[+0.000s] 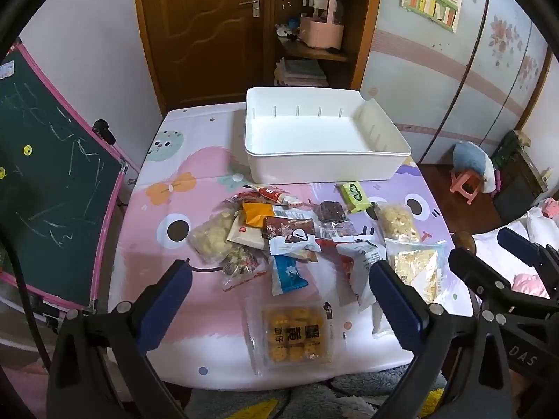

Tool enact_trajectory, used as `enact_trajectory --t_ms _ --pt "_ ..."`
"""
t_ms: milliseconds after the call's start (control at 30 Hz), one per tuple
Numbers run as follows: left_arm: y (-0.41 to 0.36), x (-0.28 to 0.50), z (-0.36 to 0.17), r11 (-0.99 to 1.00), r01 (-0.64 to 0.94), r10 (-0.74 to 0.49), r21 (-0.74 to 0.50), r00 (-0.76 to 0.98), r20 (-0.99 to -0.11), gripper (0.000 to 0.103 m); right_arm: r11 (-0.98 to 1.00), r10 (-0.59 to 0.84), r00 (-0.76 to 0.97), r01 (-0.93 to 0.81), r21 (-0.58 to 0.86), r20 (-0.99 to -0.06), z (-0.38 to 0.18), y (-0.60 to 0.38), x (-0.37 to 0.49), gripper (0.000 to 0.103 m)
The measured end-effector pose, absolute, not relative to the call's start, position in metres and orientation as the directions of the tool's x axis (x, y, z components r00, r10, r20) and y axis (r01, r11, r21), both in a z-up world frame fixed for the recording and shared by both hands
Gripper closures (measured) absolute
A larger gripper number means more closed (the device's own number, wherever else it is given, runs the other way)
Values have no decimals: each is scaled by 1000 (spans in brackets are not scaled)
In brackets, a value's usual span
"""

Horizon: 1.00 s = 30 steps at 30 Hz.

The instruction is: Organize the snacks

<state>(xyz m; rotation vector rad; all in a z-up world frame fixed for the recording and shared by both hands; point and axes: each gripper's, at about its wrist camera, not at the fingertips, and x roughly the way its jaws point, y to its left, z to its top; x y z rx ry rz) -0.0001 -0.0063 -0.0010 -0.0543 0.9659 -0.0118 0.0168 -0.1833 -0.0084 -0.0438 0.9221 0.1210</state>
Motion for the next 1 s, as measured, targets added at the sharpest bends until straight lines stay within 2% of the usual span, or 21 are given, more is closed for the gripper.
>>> enact_trajectory --t_ms 1000 --pt "0 4 3 998 -16 -36 -56 583 -812 6 991 93 594 -136 14 -799 -9 -176 21 14"
